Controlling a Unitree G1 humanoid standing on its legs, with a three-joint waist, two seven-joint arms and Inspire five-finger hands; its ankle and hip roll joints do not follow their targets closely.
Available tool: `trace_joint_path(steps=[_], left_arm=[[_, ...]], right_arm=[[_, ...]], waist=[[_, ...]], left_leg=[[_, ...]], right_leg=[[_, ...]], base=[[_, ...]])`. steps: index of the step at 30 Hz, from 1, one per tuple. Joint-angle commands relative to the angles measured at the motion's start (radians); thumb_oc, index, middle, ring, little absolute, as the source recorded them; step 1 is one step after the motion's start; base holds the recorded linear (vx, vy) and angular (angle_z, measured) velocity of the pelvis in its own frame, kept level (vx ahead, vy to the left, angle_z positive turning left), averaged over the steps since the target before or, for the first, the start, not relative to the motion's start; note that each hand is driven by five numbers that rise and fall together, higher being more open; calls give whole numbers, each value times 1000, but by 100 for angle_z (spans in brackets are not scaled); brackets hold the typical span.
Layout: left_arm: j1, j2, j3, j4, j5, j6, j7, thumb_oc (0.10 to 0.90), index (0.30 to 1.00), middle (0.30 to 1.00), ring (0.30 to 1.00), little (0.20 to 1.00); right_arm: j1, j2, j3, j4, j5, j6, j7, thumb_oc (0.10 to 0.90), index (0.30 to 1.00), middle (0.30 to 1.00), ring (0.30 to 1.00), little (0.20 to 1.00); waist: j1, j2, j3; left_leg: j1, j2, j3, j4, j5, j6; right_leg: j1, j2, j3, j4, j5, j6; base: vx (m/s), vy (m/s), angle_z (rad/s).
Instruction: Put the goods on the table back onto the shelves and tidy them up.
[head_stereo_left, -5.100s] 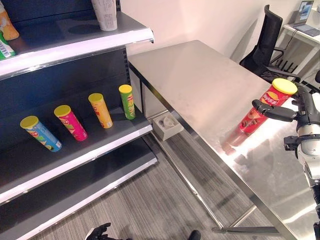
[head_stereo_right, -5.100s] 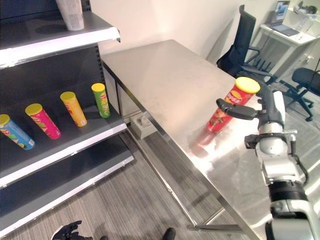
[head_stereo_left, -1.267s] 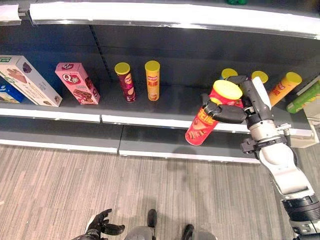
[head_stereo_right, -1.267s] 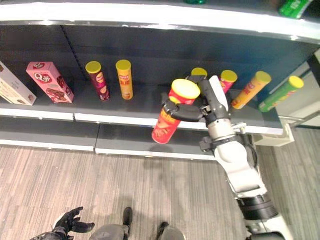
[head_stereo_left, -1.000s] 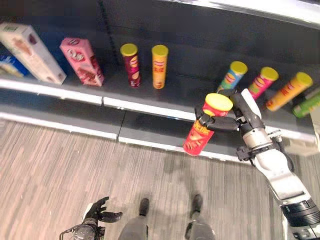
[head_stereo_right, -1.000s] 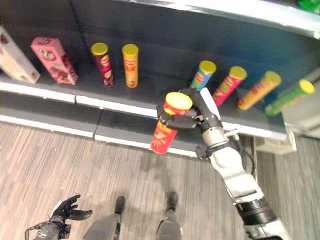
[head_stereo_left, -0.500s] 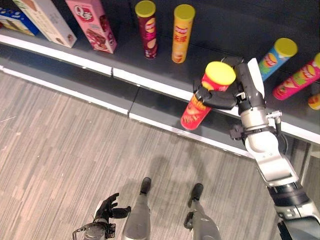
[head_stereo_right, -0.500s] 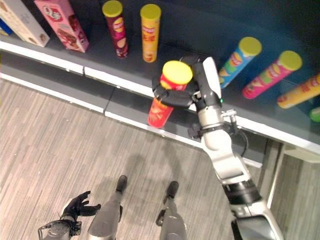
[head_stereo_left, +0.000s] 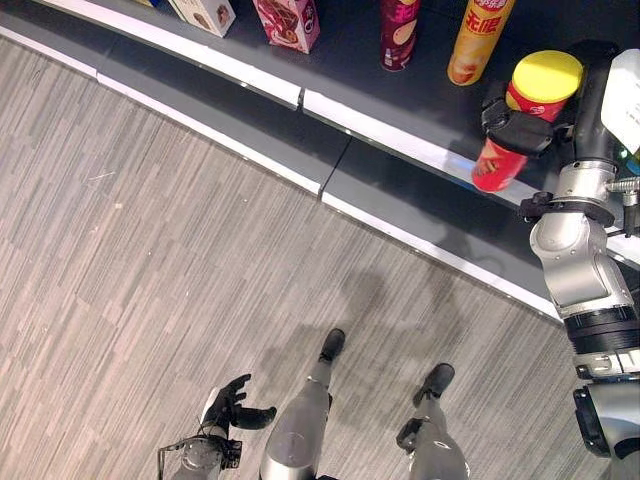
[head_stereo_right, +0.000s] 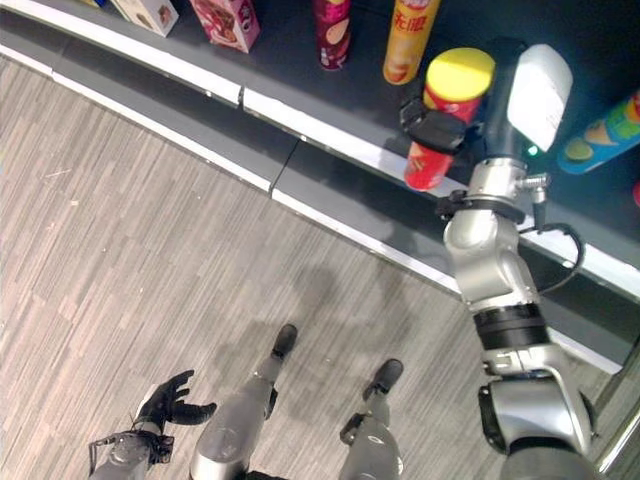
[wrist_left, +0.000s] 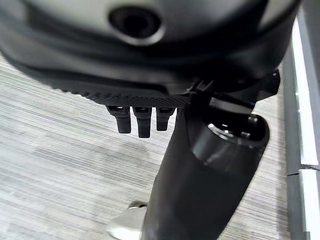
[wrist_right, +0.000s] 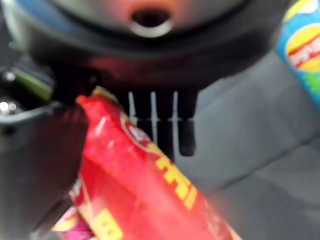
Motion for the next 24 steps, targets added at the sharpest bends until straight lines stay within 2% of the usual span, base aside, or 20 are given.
trace_joint_path(steps=[1, 10, 24], left_arm=[[26, 85, -59, 18, 23, -31, 37, 800, 900, 900, 900, 900], [10, 85, -90, 17, 39, -40, 45, 800, 900, 900, 900, 900], [-1, 93, -117, 17, 45, -52, 47, 800, 900, 900, 900, 900]], right_arm=[[-157, -109, -4, -72, -53, -42, -149, 400, 300, 300, 300, 300], [-211, -179, -13, 8, -32, -26, -236, 400, 300, 300, 300, 300], [-286, -255, 30, 139, 37, -27, -273, 400, 300, 300, 300, 300]], waist=[[14, -15, -93], [28, 19, -93], [38, 34, -97]], left_leg=[[-21, 21, 10, 19, -74, 12], [-57, 3, -12, 18, -67, 8], [-82, -7, -24, -1, -52, 1]], right_leg=[[-15, -90, 11, 100, -92, 77], [-30, -97, -9, 105, -102, 79], [-45, -102, -23, 99, -100, 84]], base=[[9, -22, 4], [7, -11, 9], [10, -7, 5]])
